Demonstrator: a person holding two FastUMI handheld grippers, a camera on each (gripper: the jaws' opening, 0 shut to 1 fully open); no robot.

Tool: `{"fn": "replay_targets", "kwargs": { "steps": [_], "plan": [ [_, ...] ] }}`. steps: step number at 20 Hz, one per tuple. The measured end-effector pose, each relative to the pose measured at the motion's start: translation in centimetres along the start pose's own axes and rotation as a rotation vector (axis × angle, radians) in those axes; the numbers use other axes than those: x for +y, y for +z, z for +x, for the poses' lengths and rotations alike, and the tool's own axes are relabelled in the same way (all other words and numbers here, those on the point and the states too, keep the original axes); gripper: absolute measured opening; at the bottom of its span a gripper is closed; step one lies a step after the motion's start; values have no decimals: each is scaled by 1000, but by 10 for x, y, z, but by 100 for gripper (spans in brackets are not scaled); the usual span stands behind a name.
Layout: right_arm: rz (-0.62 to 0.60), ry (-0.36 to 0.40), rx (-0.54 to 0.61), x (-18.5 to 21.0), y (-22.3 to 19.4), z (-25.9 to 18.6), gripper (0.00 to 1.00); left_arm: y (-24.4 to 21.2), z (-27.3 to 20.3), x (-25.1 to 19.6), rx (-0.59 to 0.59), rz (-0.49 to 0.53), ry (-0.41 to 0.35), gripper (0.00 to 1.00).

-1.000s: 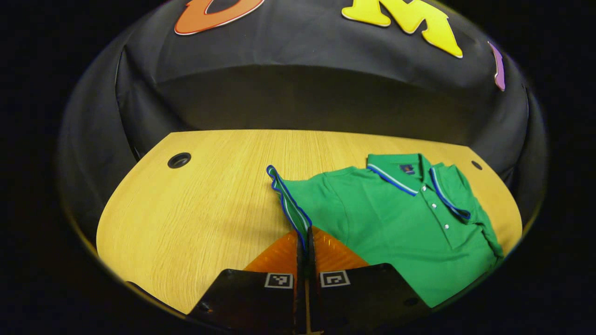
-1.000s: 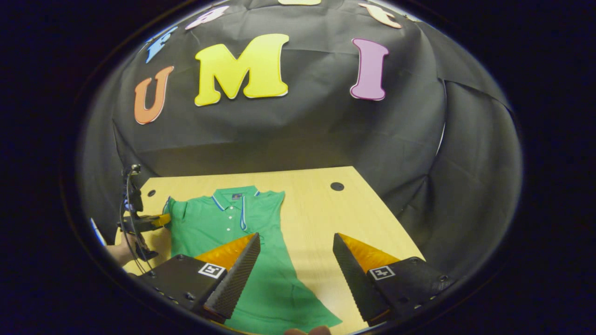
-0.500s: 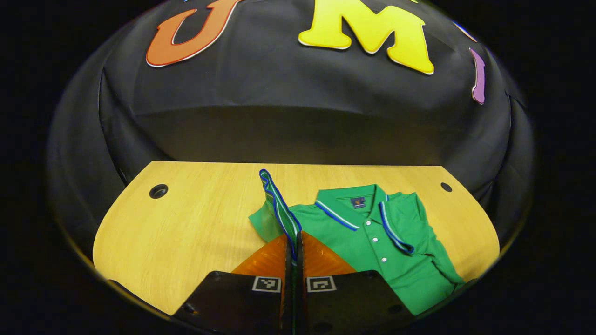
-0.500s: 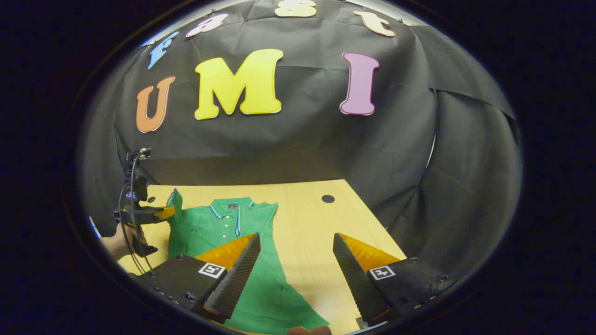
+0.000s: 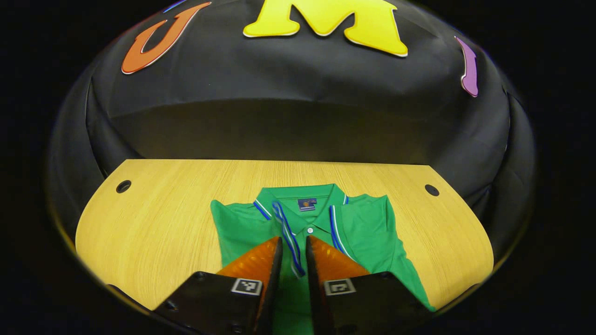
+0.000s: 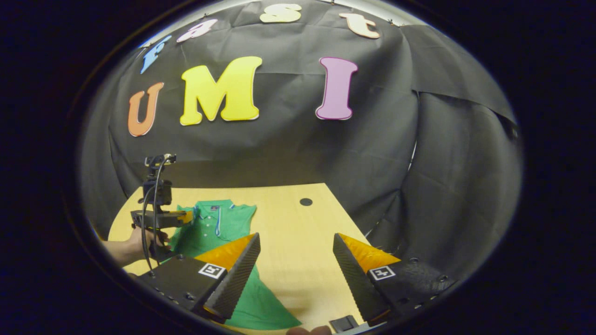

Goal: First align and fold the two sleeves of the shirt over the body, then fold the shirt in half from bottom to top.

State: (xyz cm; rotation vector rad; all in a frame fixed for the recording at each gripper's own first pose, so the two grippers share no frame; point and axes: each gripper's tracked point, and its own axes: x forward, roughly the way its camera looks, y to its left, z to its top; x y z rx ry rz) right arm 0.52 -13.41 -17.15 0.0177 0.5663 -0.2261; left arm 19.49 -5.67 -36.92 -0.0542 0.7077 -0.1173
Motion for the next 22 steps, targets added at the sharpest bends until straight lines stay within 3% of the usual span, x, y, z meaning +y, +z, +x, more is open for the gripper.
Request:
{"fn": "replay_targets", "kwargs": {
  "steps": [4,9,13,18,22],
  "plan": [
    [-15,28,-14,-1,8,8,96,15,-18,-2,-58,13,39,100],
    [-54,122,-49,24,18,12,96,29,-85,26,-102,-26,116,100],
    [-118,212,-28,46,2,15,95,21,-154,50,-122,-42,171,100],
    [-189,299,92,58,-53,13,96,-40,-229,71,-47,-11,156,100],
    [-234,294,216,41,-107,7,96,-111,-270,78,79,19,129,100]
  ]
}}
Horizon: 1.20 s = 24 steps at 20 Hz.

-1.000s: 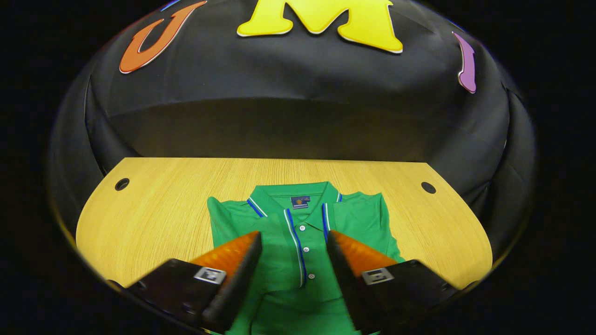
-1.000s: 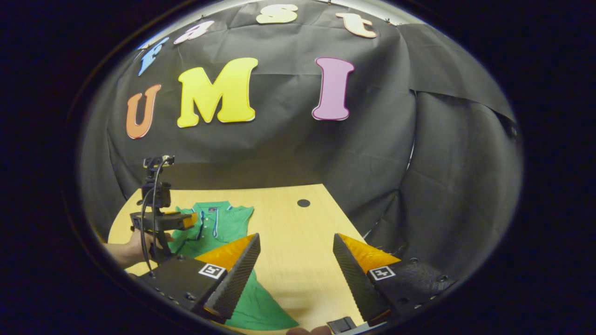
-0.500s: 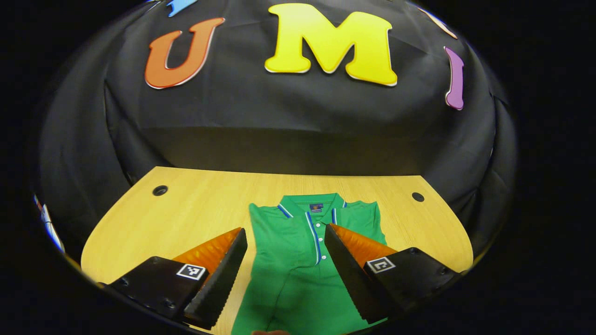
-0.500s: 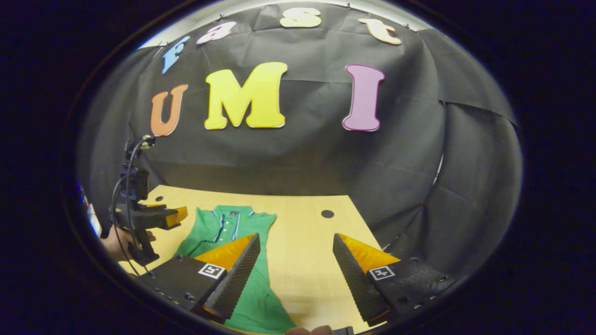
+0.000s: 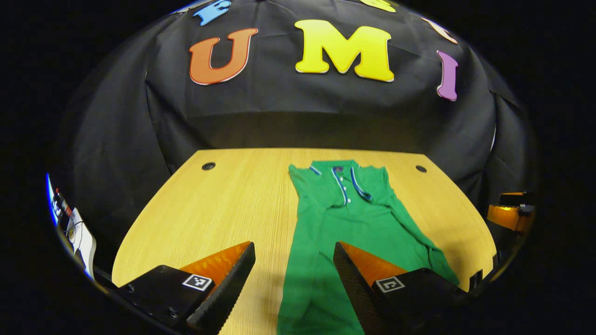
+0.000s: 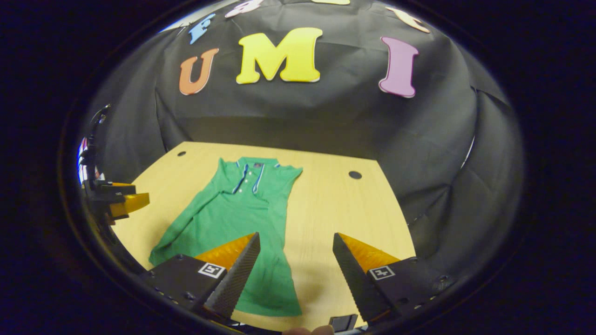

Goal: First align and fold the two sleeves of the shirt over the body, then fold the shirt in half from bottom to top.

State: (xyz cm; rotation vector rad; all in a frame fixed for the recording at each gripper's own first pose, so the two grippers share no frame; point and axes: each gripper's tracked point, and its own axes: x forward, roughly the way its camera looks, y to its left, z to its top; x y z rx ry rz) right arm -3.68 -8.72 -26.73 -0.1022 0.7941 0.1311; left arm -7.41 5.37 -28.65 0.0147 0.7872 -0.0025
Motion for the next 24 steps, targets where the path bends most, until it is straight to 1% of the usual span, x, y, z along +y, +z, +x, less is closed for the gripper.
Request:
{"fn": "replay_targets", "kwargs": {
  "steps": [2,4,7,8,9,11,12,13,17,20,21,23,24],
  "plan": [
    [-54,6,74,-3,-30,1,96,-39,-9,6,90,11,-16,100],
    [-87,42,176,1,-67,3,96,-82,-11,10,203,35,-35,100],
    [-85,69,321,5,-119,11,96,-134,-20,8,367,12,-76,100],
    [-91,67,362,4,-132,13,99,-147,-23,5,409,-1,-96,100],
    [-82,79,404,4,-143,13,96,-158,-25,4,451,-6,-109,100],
    [-53,86,464,4,-162,15,96,-175,-25,4,513,-7,-118,100],
    [-48,84,490,4,-168,18,99,-180,-23,5,533,-6,-117,100],
    [-56,84,523,4,-176,21,96,-183,-21,8,544,-2,-113,100],
    [-61,87,590,7,-191,31,96,-195,-13,11,591,-5,-111,100],
    [-64,89,623,7,-198,32,96,-196,-13,12,605,-11,-94,100],
    [-57,90,603,8,-196,36,96,-197,-11,12,611,-4,-89,100],
    [-62,88,610,7,-195,34,95,-197,-10,12,628,18,-77,100],
    [-63,88,624,7,-199,34,93,-197,-10,11,637,10,-69,100]
  ]
}}
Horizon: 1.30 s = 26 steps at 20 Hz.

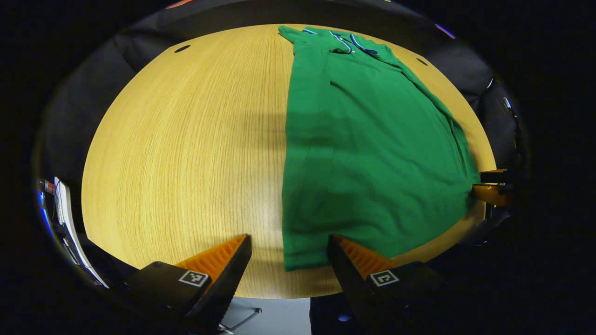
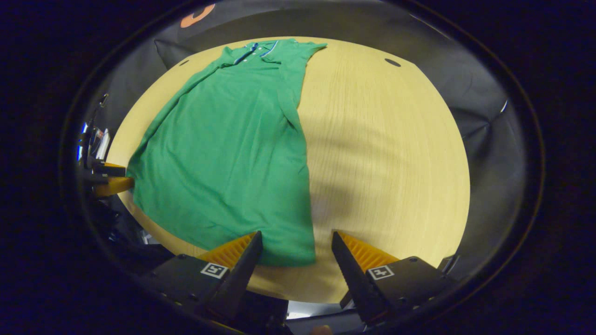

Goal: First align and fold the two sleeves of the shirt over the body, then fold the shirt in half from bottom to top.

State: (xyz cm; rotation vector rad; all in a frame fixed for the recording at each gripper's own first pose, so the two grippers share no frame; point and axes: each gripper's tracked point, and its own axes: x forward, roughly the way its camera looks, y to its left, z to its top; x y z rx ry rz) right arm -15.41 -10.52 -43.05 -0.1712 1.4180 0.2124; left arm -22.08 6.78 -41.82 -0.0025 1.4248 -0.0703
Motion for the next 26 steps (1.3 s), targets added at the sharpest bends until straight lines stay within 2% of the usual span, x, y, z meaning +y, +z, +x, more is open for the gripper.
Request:
{"fn": "replay_targets", "kwargs": {
  "steps": [1,3,5,6,7,8,10,11,12,14,15,17,20,23,26],
  "plan": [
    [2,2,3,1,0,1,89,0,0,0,1,-12,1,100],
    [0,9,9,5,-2,-1,70,0,1,-2,6,-5,0,100],
    [5,22,9,10,-2,1,48,-2,0,-6,13,-17,-3,100],
    [12,32,8,13,-2,0,32,-2,1,-10,20,-12,-10,97],
    [23,51,8,17,-1,0,24,-2,1,-15,21,-9,-25,93],
    [27,52,10,17,-3,0,7,-1,0,-20,21,-23,-46,65],
    [23,65,15,19,-7,-3,4,-4,1,-23,40,-32,-61,8],
    [26,72,18,19,-2,2,5,-3,-1,-24,41,-37,-79,7],
    [20,76,22,22,-7,-1,0,-4,-1,-27,39,-45,-107,6],
    [16,79,13,22,-5,-6,3,-1,-6,-26,26,-45,-123,6],
    [21,81,5,21,-2,-10,0,-1,-9,-27,28,-45,-138,6],
    [37,84,-18,19,5,-17,0,5,-20,-31,16,-52,-186,6],
    [83,102,-56,16,19,-33,0,19,-36,-28,-14,-41,-213,6],
    [114,108,-108,9,41,-48,0,44,-57,-32,-67,-36,-253,6],
    [155,114,-185,5,79,-67,0,73,-76,-31,-129,13,-258,6]
  ]
}}
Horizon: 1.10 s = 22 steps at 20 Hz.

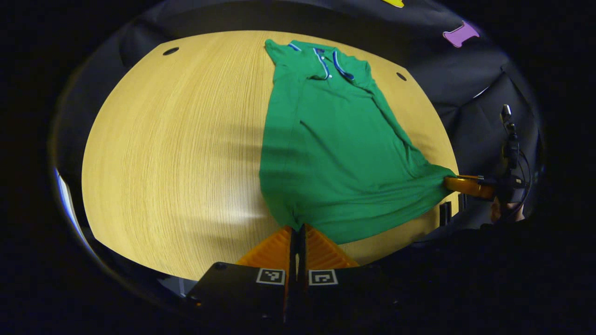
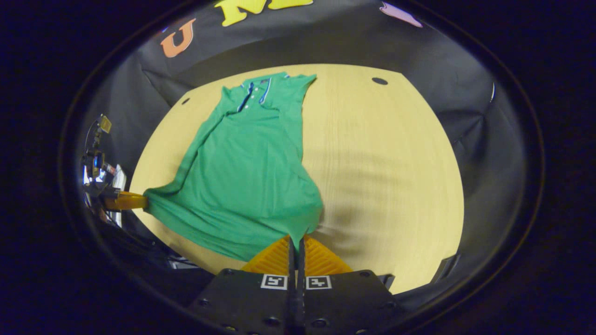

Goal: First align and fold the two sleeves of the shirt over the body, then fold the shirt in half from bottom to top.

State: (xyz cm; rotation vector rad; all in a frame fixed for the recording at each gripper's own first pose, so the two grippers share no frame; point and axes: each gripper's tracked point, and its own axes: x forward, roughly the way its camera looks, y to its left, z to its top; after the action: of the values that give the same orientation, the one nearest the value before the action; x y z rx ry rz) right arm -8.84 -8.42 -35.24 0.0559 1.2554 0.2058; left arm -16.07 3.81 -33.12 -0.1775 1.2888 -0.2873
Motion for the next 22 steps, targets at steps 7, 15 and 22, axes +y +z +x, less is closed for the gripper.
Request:
{"fn": "replay_targets", "kwargs": {
  "steps": [7,15,22],
  "plan": [
    [-4,4,-178,15,106,-11,0,101,-15,5,-156,71,7,6],
    [43,24,-300,25,231,7,2,237,2,35,-338,124,76,6],
    [92,37,-363,26,343,50,0,350,31,65,-475,107,121,6]
  ]
}}
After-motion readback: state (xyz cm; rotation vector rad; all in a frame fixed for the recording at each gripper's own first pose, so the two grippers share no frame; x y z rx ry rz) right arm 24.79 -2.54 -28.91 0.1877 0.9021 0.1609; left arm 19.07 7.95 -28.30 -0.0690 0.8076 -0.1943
